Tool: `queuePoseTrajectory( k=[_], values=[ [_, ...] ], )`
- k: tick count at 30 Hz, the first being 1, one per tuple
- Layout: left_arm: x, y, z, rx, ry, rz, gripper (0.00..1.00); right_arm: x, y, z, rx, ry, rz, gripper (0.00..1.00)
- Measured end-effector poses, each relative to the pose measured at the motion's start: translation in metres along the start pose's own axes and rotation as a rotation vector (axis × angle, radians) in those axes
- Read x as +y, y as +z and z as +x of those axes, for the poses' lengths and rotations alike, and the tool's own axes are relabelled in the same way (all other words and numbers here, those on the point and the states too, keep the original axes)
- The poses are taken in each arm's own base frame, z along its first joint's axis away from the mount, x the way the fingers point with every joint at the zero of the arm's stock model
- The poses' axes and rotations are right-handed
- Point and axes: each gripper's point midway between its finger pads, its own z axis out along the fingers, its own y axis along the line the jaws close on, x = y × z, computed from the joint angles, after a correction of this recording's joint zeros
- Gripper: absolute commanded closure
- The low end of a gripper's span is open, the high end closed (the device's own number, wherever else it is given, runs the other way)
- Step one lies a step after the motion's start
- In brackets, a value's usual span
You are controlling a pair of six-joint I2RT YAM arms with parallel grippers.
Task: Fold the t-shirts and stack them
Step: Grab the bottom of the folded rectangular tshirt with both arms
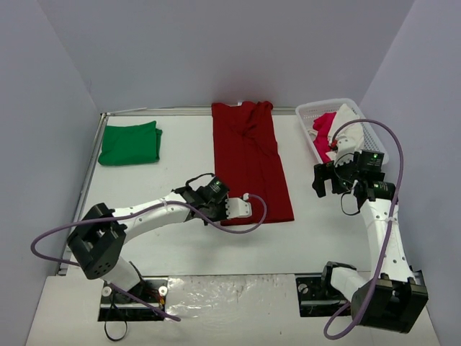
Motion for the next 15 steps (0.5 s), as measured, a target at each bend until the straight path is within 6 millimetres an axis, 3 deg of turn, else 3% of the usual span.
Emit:
queuePoseTrajectory(
  k=[2,8,15],
  values=[
    [0.004,-0.003,-0.002,-0.013,0.003,-0.008,0.81,0.003,0.003,0.0,0.005,-0.009,-0.014,0.0],
    [-0.007,-0.005,-0.006,-0.019,0.021,0.038,0.74,0.001,0.017,0.013,0.069,0.015,-0.03,0.0],
    [-0.02,-0.002,-0.014,-0.038,0.065,0.06,0.67,0.001,0.017,0.013,0.072,0.014,-0.027,0.0]
  ],
)
